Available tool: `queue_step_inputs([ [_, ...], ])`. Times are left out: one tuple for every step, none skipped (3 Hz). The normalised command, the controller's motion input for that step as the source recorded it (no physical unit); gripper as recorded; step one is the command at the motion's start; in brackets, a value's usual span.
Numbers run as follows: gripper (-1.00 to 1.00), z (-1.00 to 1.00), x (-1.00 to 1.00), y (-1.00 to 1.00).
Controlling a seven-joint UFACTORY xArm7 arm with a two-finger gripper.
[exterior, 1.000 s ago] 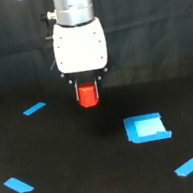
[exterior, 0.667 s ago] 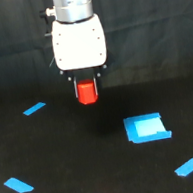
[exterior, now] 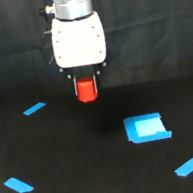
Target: Pick up the red object from the table
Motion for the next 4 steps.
queue_step_inputs([
  [-1.00,0.00,0.06,0.02],
  [-1.00,-0.04,0.10,-0.05],
  [-1.00,0.00,0.04,0.09],
  [-0.95,0.00,0.07,0.00],
])
